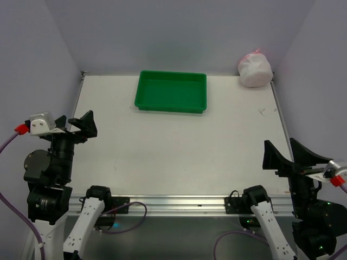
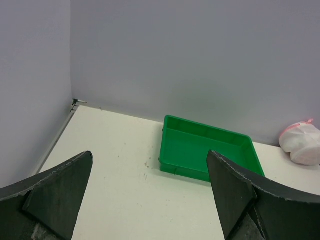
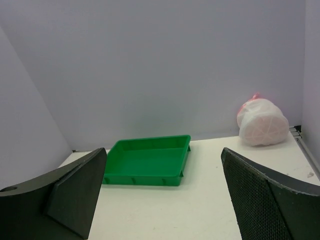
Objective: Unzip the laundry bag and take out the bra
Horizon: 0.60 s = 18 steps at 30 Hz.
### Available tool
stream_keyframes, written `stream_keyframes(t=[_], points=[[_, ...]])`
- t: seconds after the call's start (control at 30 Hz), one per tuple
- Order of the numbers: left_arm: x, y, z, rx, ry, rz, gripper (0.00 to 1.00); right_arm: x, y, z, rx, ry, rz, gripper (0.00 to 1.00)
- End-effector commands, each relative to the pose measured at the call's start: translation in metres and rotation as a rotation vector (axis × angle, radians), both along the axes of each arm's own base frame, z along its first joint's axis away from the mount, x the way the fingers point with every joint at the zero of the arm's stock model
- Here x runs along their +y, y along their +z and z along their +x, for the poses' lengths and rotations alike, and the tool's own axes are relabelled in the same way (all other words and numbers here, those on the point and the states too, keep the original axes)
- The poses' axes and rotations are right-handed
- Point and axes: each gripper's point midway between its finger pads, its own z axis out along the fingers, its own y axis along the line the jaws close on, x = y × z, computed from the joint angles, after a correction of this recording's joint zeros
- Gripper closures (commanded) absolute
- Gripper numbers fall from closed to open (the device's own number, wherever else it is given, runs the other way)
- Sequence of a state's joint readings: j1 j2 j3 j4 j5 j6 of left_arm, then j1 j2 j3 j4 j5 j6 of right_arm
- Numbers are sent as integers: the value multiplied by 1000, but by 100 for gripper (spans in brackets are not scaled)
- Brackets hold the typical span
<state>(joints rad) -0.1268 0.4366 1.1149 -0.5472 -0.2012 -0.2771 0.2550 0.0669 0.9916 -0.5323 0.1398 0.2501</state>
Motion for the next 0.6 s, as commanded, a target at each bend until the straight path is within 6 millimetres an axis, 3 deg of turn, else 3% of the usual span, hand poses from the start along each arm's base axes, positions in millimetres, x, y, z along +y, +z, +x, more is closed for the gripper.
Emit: stream_keyframes(t=[0.0,0.1,0.23,0.33,0.37,0.43,0.47,0.5,0.57], points=[[-5,-1,12,-17,-18,-6,0,8,0,17,56,22,-6,1],[-9,-11,22,4,-32,-3,0,20,-13,40,150,60,65,1],[-14,-41,44,77,-45,-2,0,41,-43,80,297,113,153,1],[-19,-58,60,106,-58,11,0,54,-58,121,391,115,292,1],[-19,-61,64,117,-56,20,0,54,-75,147,466,61,316,1],[-19,-70,77,151,-48,29,0,53,-78,174,496,10,375,1],[-19,-75,81,169,-45,30,0,49,-103,203,577,-77,371,1],[-20,-76,85,172,-47,27,0,48,-95,218,575,-107,385,1],[-24,-88,94,204,-59,20,0,42,-99,250,597,-183,385,1]])
